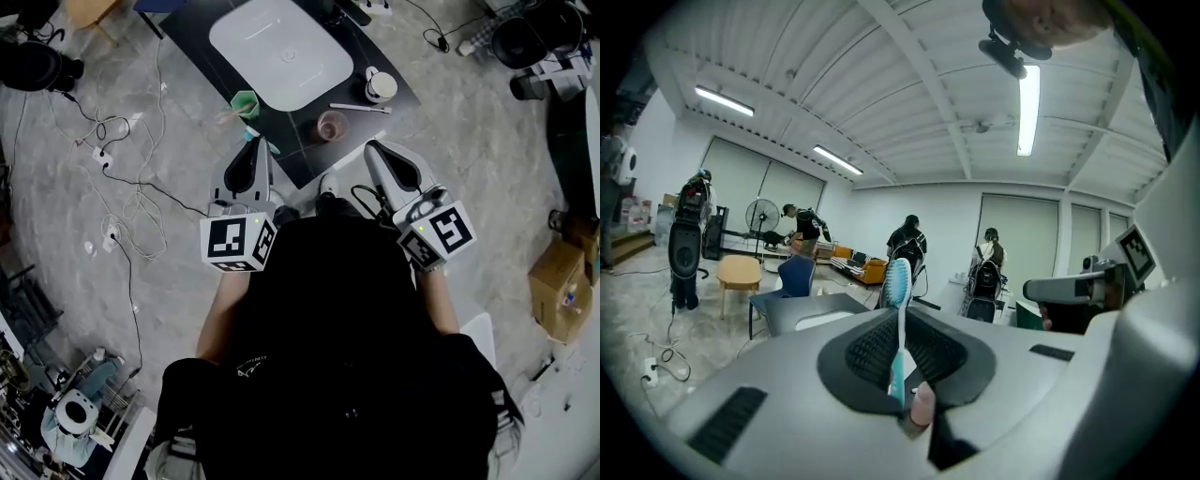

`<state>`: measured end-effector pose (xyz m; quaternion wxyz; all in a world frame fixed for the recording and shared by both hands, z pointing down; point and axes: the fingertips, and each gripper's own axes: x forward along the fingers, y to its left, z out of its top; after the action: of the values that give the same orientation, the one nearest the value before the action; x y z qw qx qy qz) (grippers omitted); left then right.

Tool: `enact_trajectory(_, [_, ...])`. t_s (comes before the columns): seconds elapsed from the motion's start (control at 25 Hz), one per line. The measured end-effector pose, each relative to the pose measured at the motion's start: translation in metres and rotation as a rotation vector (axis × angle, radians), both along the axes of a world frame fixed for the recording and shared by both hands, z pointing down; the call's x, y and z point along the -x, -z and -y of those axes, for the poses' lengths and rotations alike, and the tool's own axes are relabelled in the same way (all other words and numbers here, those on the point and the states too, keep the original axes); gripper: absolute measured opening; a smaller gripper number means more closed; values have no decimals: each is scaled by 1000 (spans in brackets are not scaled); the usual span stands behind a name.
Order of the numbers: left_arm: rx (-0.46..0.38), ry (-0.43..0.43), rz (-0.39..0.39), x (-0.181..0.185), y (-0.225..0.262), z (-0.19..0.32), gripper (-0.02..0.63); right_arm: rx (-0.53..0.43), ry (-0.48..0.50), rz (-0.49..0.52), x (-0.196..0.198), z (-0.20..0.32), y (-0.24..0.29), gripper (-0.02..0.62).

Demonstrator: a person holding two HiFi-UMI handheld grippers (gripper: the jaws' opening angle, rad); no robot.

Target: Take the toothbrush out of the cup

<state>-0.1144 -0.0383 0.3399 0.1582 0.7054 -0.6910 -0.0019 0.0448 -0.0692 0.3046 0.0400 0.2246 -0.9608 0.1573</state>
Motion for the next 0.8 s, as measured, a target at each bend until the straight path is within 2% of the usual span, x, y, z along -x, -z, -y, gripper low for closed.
enact_trajectory(0.2, [10,29,-4,12,-3,-14,25,7,36,11,18,-7,-1,6])
enact_trajectory(0.48, [44,25,-16,19,-17,-16,25,22,56,50,32,-9,3,6])
enact_trajectory(0.64, [75,0,-37,14,-30,-10,25,26,35,-10,25,-5,-8,6])
enact_trajectory(0.8, [122,-36,-77,4,-50,-1,25,35,11,-22,18,-1,-12,6])
